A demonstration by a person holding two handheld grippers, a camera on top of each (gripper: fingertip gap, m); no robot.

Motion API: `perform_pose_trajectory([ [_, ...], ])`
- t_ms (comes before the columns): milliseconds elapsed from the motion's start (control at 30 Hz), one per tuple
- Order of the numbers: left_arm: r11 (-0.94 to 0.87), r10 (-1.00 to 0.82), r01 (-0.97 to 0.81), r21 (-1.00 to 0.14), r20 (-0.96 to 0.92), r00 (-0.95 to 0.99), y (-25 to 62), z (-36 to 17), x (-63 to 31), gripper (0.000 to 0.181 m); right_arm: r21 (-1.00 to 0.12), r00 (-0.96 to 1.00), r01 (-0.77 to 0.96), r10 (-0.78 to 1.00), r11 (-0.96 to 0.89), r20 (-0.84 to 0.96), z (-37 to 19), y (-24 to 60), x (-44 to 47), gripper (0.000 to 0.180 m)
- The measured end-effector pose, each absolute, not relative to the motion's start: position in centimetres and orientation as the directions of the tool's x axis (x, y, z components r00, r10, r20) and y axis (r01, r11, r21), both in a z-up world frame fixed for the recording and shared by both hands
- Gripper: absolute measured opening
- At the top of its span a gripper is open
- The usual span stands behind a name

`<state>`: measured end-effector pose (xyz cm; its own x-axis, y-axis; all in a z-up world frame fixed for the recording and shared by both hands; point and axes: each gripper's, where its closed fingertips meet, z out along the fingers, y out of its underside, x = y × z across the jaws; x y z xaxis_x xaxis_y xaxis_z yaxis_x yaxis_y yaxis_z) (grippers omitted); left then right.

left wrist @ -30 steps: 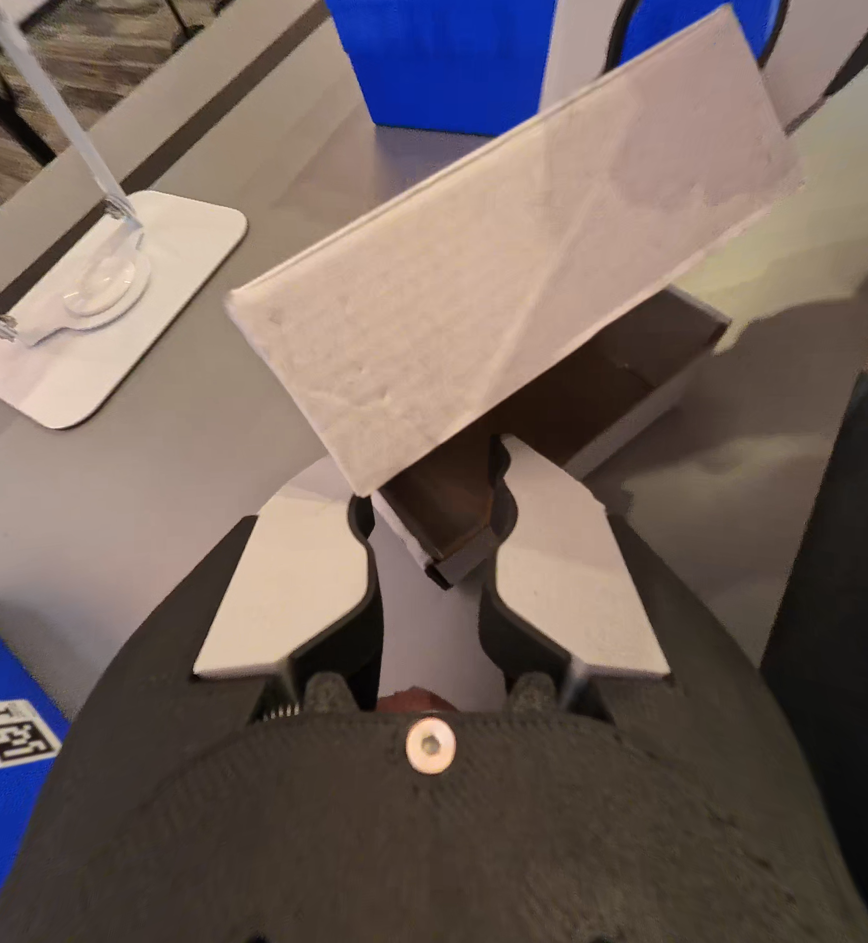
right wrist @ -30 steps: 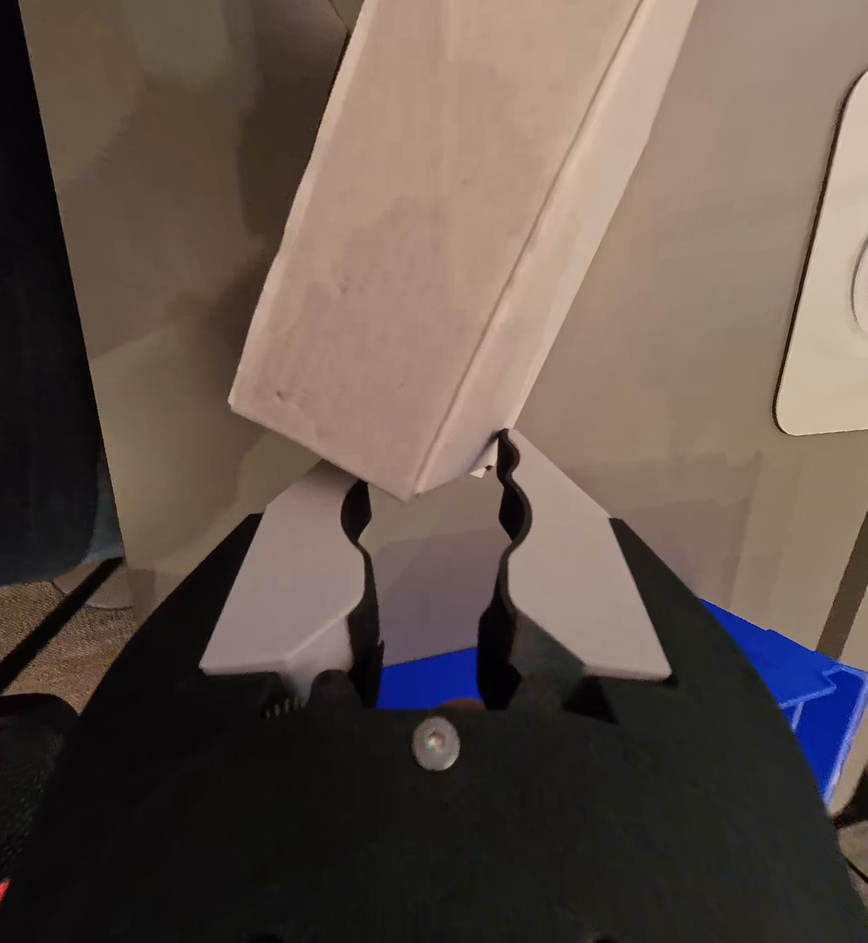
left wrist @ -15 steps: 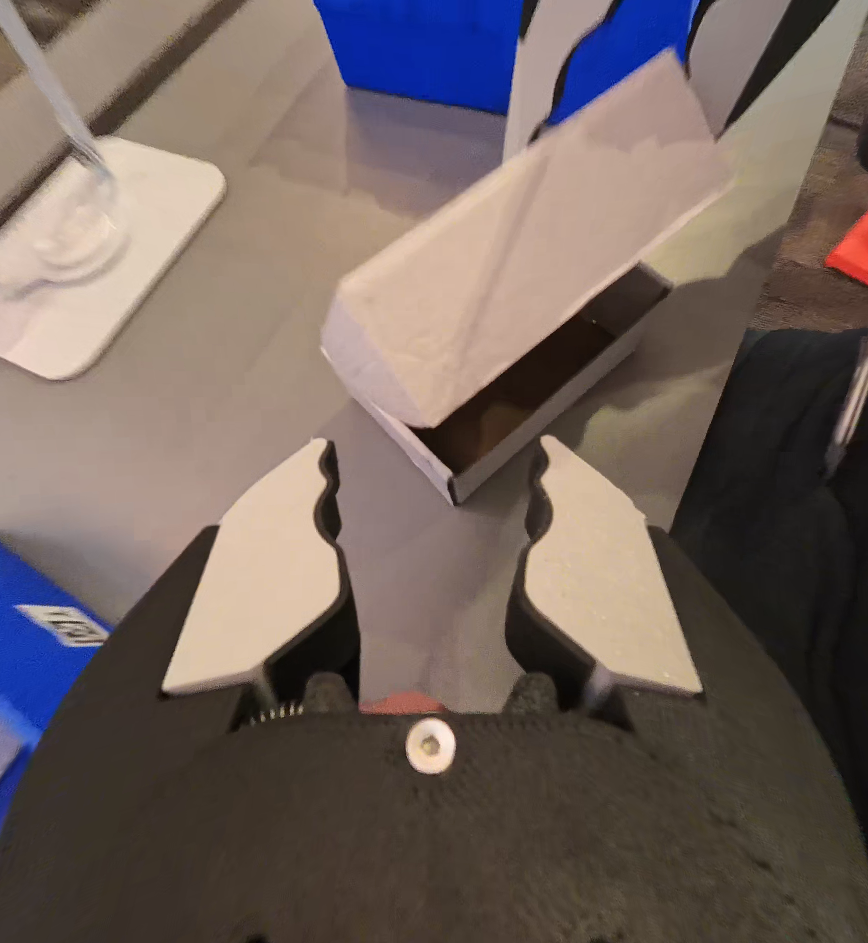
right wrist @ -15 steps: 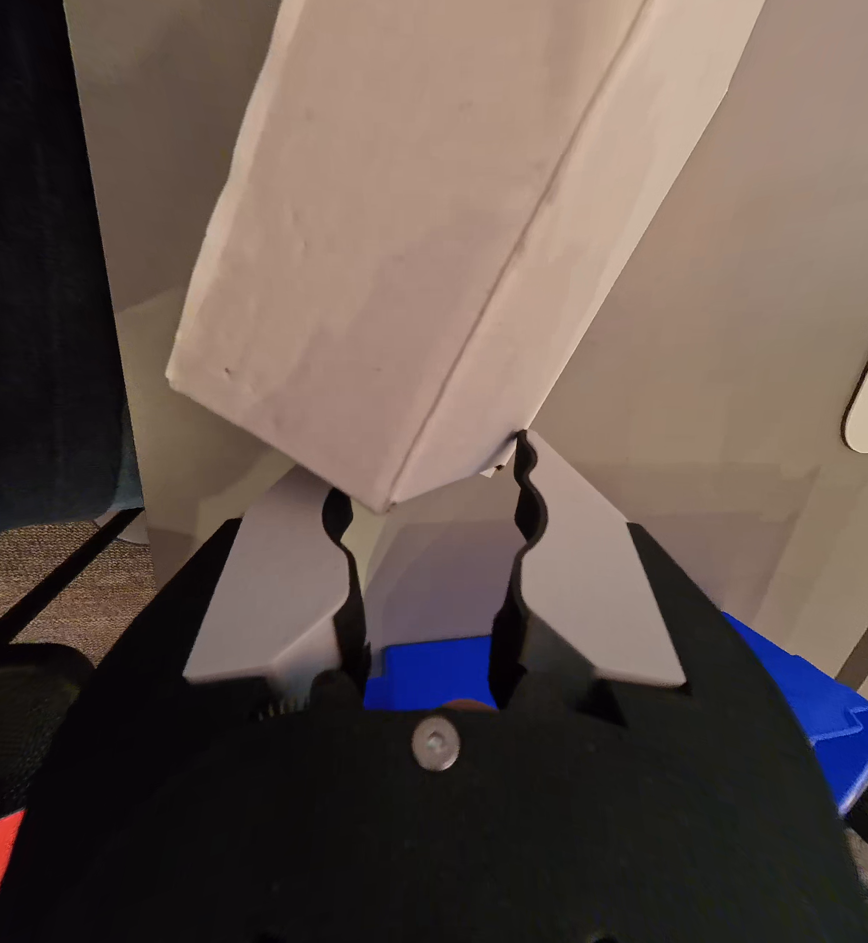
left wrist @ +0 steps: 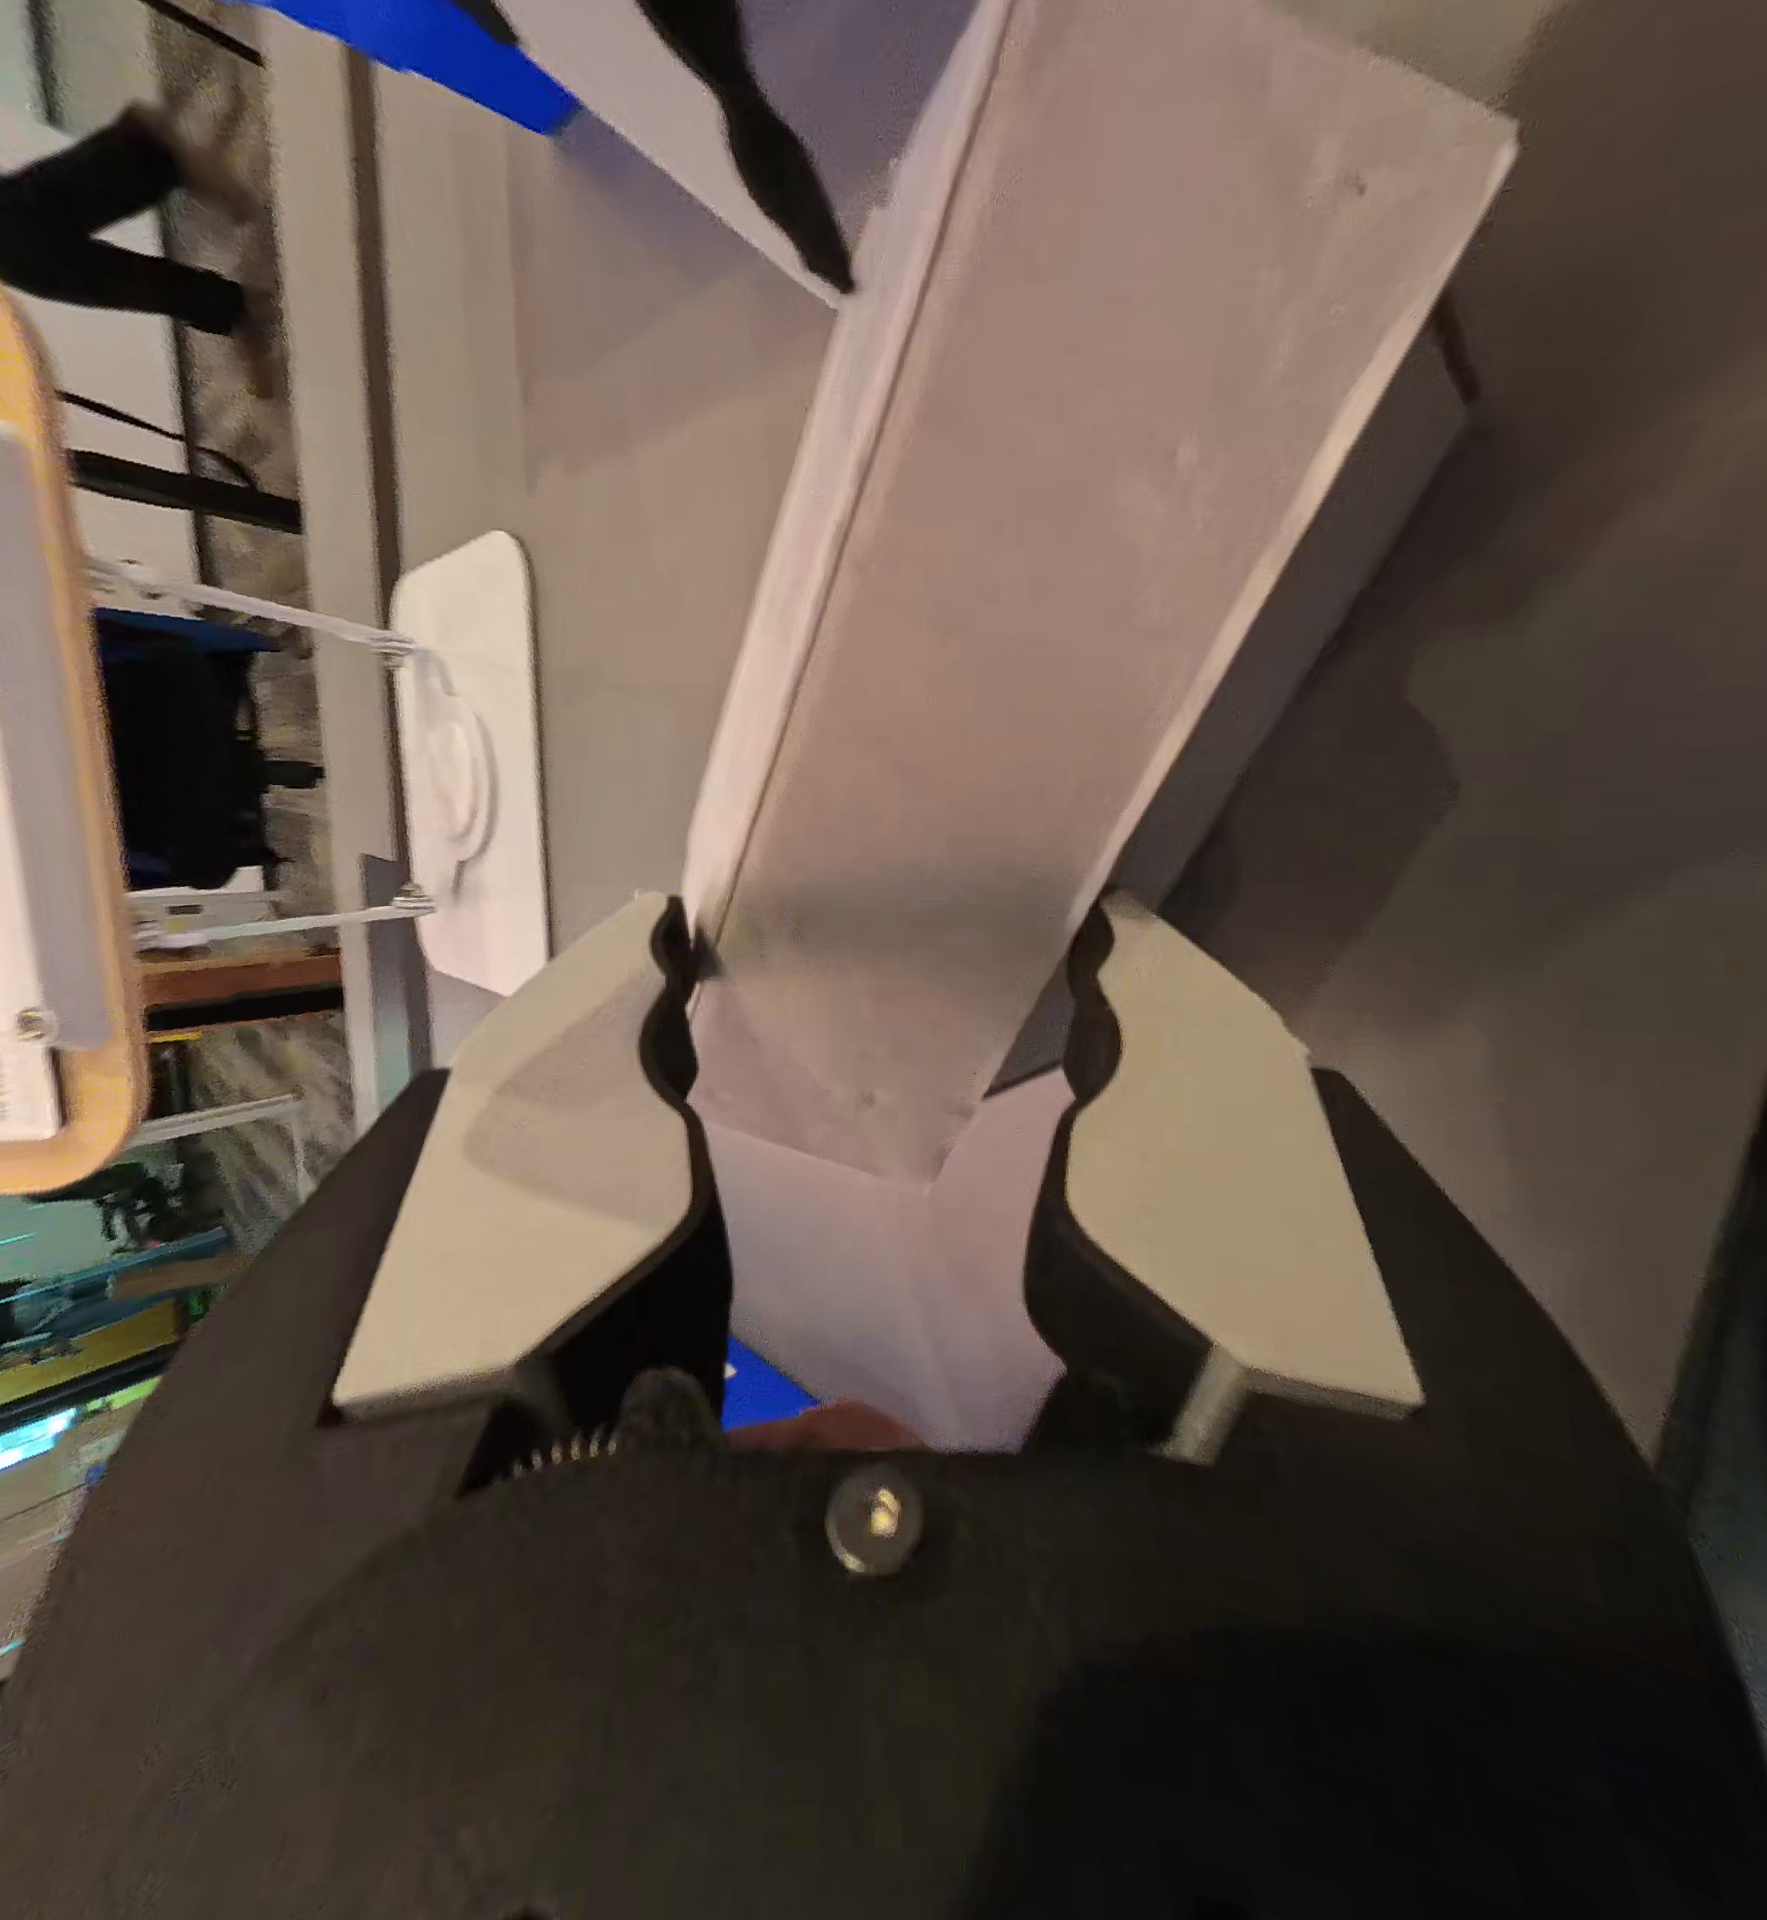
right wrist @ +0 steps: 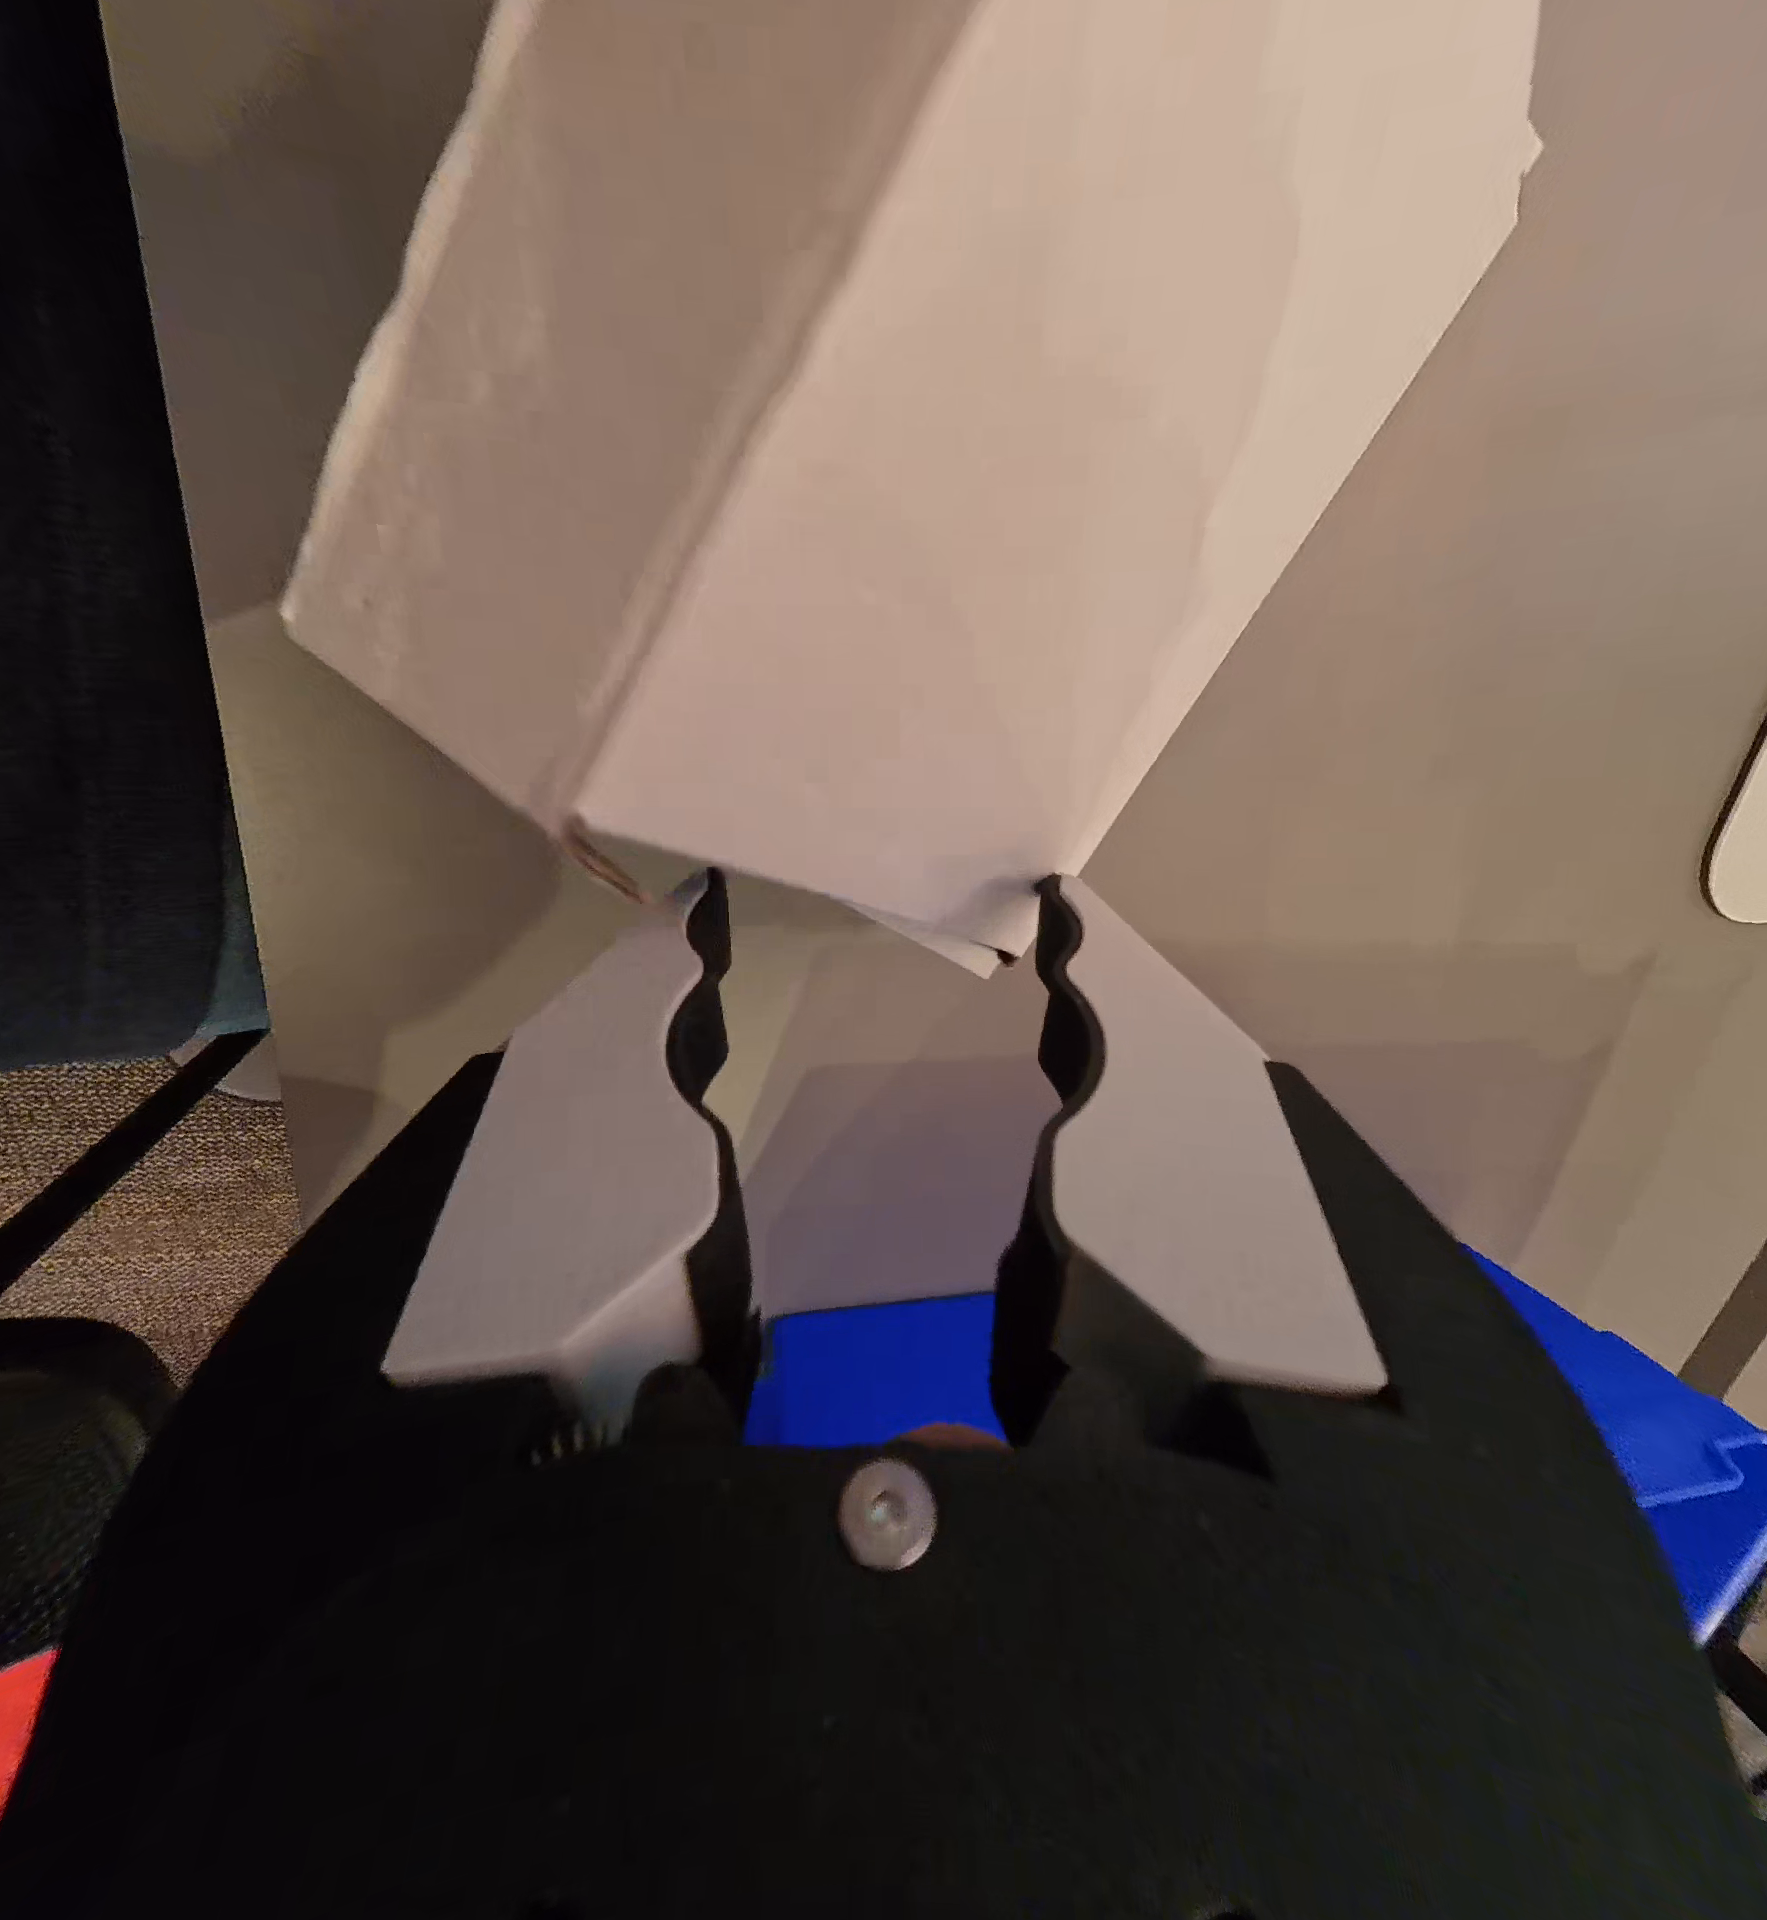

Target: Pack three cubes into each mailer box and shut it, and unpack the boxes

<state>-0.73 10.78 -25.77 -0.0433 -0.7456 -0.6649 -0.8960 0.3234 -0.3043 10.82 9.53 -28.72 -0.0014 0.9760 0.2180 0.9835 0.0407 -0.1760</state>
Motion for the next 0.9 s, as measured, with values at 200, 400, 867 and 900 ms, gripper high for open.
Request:
perform_pose_trajectory([
  [200,0.296,-0.834,-0.919,-0.261,-0.539,-0.116,8.7,-28.3,-1.7,0.074,-0.189,-0.002,0.981,0.981,0.04,0.194,-28.9,9.2,10.8,0.06],
  [400,0.258,-0.858,-0.932,-0.255,-0.504,-0.1,8.3,-30.1,-1.4,0.077,-0.197,0.019,0.98,0.984,0.016,0.177,-28.9,9.2,11.1,0.062],
  [867,0.131,-0.881,-0.941,-0.312,-0.471,0.033,8.6,-30.0,0.9,0.076,-0.364,0.203,0.914,0.978,-0.176,0.036,-27.2,9.3,8.3,0.032],
  [900,0.125,-0.881,-0.945,-0.301,-0.472,0.034,8.6,-30.1,1.0,0.076,-0.338,0.193,0.925,0.981,-0.175,0.02,-27.9,9.0,8.3,0.028],
])
